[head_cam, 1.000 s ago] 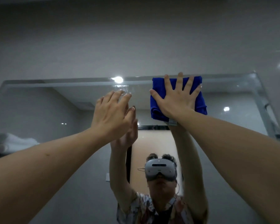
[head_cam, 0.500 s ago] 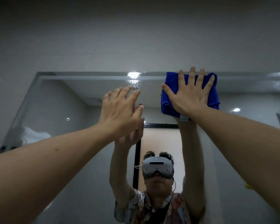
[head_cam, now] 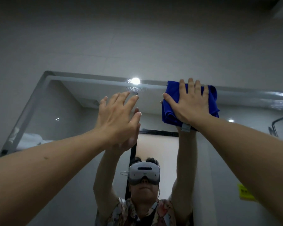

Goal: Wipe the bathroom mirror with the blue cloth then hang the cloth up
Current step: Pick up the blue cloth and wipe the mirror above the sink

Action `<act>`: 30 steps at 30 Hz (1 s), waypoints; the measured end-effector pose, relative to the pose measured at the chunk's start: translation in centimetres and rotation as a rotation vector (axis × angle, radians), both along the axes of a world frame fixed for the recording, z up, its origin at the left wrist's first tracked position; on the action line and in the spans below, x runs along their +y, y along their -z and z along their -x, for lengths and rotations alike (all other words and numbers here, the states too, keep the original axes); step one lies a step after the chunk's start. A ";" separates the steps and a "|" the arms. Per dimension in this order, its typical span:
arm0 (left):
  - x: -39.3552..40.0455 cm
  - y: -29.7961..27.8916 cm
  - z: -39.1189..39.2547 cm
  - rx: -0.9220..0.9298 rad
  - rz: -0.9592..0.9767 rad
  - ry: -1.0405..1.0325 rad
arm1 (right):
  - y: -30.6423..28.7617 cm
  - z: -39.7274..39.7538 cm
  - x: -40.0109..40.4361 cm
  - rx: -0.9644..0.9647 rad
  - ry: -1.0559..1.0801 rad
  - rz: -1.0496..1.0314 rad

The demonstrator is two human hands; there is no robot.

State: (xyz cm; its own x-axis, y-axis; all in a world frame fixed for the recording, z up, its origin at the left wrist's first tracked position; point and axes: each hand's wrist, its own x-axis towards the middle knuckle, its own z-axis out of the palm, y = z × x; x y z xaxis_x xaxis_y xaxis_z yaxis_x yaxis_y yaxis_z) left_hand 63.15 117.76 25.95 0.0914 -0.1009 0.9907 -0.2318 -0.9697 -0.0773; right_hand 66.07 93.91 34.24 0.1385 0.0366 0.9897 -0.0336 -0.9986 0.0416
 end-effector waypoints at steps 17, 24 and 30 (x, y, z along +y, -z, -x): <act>4.3 -0.4 -1.3 0.012 -0.021 -0.105 | -0.6 -0.6 6.8 -0.035 -0.041 0.008; 11.6 0.9 -1.9 -0.002 -0.001 -0.087 | -0.4 -1.0 14.8 -0.033 -0.049 0.024; 19.8 1.5 -2.1 -0.014 0.073 -0.061 | 0.2 -1.2 23.8 -0.028 -0.061 0.066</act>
State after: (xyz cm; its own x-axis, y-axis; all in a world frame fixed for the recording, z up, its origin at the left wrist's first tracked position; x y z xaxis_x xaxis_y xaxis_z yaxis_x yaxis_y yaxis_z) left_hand 65.26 137.54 24.42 0.0811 -0.0228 0.9964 -0.1711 -0.9852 -0.0087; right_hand 67.28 117.67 34.09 0.1061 0.1090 0.9884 0.0248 -0.9940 0.1069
